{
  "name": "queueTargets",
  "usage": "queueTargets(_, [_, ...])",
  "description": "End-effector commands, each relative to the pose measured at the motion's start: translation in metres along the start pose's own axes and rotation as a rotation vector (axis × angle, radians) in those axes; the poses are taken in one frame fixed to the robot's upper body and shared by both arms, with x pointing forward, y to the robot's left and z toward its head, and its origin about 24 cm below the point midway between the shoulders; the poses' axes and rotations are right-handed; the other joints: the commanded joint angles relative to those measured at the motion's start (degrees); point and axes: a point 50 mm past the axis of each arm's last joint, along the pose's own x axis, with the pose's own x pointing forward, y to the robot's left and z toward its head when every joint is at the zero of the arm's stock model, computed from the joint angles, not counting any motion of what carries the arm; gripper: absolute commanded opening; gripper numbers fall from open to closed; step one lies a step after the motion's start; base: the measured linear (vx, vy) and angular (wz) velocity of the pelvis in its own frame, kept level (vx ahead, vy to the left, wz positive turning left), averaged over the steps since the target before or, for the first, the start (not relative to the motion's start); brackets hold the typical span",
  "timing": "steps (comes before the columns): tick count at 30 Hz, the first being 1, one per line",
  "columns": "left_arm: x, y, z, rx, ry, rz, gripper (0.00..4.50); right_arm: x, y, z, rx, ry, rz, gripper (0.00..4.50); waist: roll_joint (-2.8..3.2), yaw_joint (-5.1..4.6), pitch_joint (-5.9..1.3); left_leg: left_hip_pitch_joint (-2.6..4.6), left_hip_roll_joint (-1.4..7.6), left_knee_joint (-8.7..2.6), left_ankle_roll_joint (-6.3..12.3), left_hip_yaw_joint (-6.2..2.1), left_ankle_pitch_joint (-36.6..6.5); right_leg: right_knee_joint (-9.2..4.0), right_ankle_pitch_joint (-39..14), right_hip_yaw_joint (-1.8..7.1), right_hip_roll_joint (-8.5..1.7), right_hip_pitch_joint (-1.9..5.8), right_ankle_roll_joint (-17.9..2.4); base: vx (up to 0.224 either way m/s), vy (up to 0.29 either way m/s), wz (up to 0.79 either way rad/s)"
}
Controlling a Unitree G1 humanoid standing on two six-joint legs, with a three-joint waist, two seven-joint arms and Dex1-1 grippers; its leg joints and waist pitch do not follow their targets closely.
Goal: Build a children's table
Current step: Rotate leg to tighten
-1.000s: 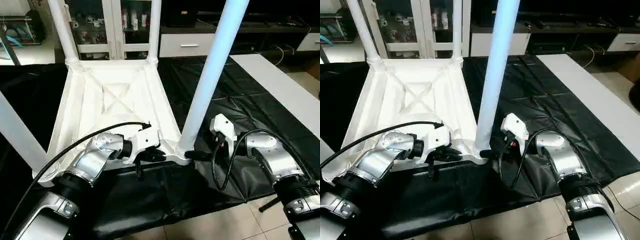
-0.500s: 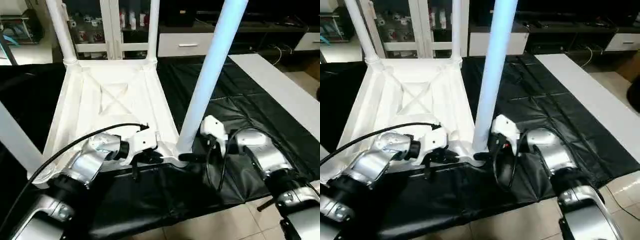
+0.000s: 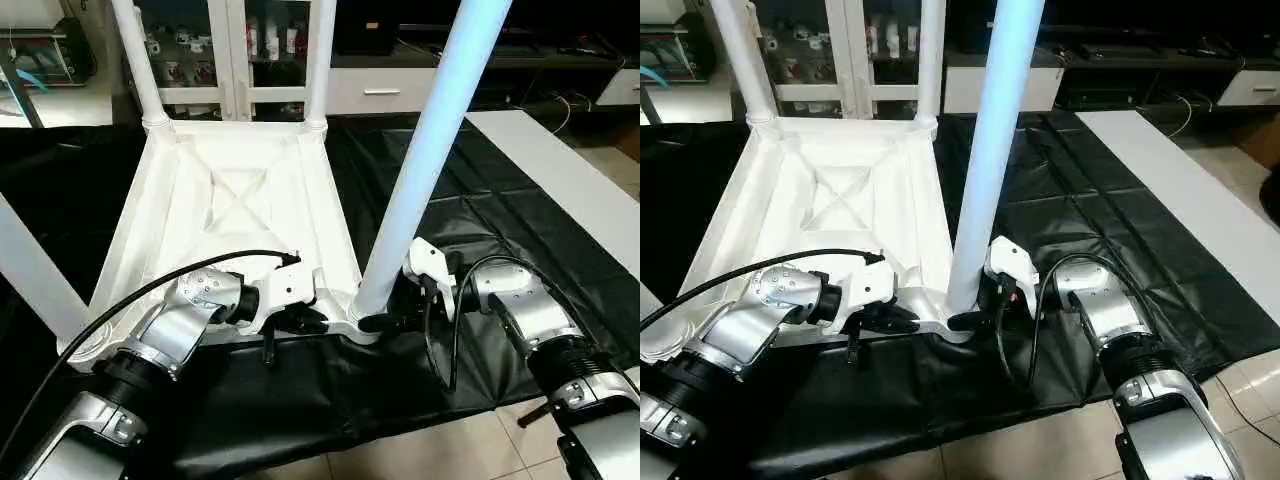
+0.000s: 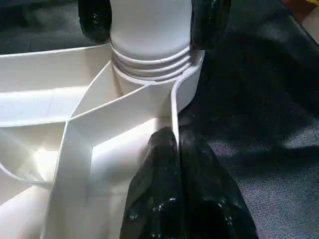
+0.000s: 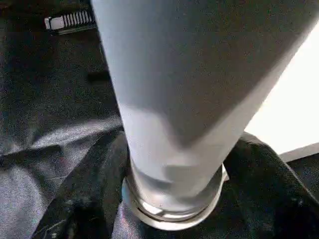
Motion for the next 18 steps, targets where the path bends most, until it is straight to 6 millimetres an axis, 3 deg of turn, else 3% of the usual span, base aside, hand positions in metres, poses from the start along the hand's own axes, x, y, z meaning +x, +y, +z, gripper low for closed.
queueTargets(1, [0.018, -0.02, -0.009, -0.009, 0.049, -0.142, 0.0, -0.005, -0.002, -0.001, 0.009, 0.009, -0.016, 2.72, 0.34, -0.36, -3.02, 1.01, 2.37, -4.34, 2.83, -0.65, -12.27, -2.55, -10.67, 1.52, -2.24, 2.34, -15.04, 0.0, 0.0, 0.0])
queueTargets(12, [0.017, -0.021, -0.012, -0.018, 0.059, -0.144, 0.0, -0.004, 0.001, -0.005, 0.03, 0.004, 0.001, 2.43, 0.38, -0.3, -3.03, 0.99, 2.36, -4.33, 2.91, -0.64, -12.22, -2.53, -10.51, 1.49, -2.22, 2.38, -15.2, 0.0, 0.0, 0.0])
queueTargets(15, [0.017, -0.021, -0.014, -0.072, 0.048, -0.117, 0.0, -0.001, -0.006, -0.004, 0.109, -0.068, -0.139, 2.43, 0.45, -0.44, -3.01, 0.96, 2.34, -4.38, 2.6, -0.61, -12.14, -2.47, -10.25, 1.58, -2.19, 2.44, -15.21, 0.0, 0.0, 0.0])
queueTargets(18, [0.021, -0.014, -0.012, -0.126, 0.025, -0.031, 0.0, 0.005, -0.011, -0.004, 0.167, -0.111, -0.258, 2.28, 0.49, -0.95, -2.51, 0.87, 2.33, -4.95, 0.69, -0.97, -16.97, -3.21, -16.85, 1.51, -2.21, 2.18, -13.5, 0.0, 0.0, 0.0])
